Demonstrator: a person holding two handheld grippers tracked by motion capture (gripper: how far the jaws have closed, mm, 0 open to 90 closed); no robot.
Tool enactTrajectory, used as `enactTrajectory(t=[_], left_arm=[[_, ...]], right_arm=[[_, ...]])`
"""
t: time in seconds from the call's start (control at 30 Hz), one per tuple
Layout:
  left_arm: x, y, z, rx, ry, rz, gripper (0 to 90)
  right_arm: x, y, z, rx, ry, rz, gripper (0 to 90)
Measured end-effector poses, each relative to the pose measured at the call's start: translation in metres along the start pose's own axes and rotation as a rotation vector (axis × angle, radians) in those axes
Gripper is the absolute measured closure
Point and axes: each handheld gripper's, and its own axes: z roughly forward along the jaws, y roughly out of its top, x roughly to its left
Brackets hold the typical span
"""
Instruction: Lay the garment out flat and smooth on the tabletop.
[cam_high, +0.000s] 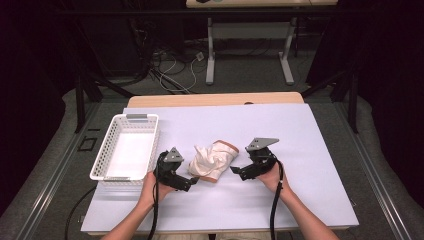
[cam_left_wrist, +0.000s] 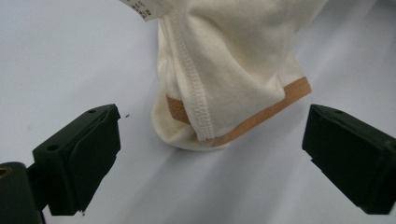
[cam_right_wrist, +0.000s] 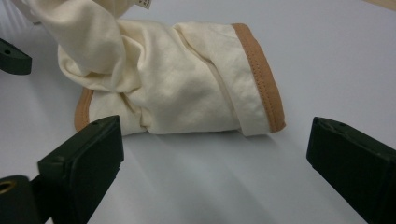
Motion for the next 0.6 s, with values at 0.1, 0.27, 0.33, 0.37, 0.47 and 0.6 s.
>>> enactTrajectory(t=[0.1, 0.27, 0.33, 0.37, 0.47, 0.6], left_arm=[[0.001, 0.0, 0.0, -0.012, 0.003, -0.006, 16.0], [0.002, -0.001, 0.0, -0.027, -0.016, -0.008, 31.8], [0.002, -0.001, 0.001, -0.03, -0.01, -0.005, 39.6], [0.002, -0.001, 0.001, -0.03, -0.01, -0.005, 43.4], [0.001, -0.002, 0.002, -0.031, -0.017, 0.009, 52.8], [0.001, -0.005, 0.006, -0.013, -0.024, 0.016, 62.3]], right_arm=[[-0.003, 0.004, 0.002, -0.011, -0.008, 0.004, 6.8], [-0.008, 0.008, 0.012, 0.009, -0.041, 0.003, 16.4], [-0.008, 0.008, 0.016, 0.016, -0.055, 0.003, 20.9], [-0.008, 0.008, 0.016, 0.016, -0.055, 0.003, 20.9], [-0.009, 0.008, 0.022, 0.021, -0.06, -0.003, 28.2], [-0.009, 0.006, 0.032, 0.043, -0.057, 0.011, 51.4]])
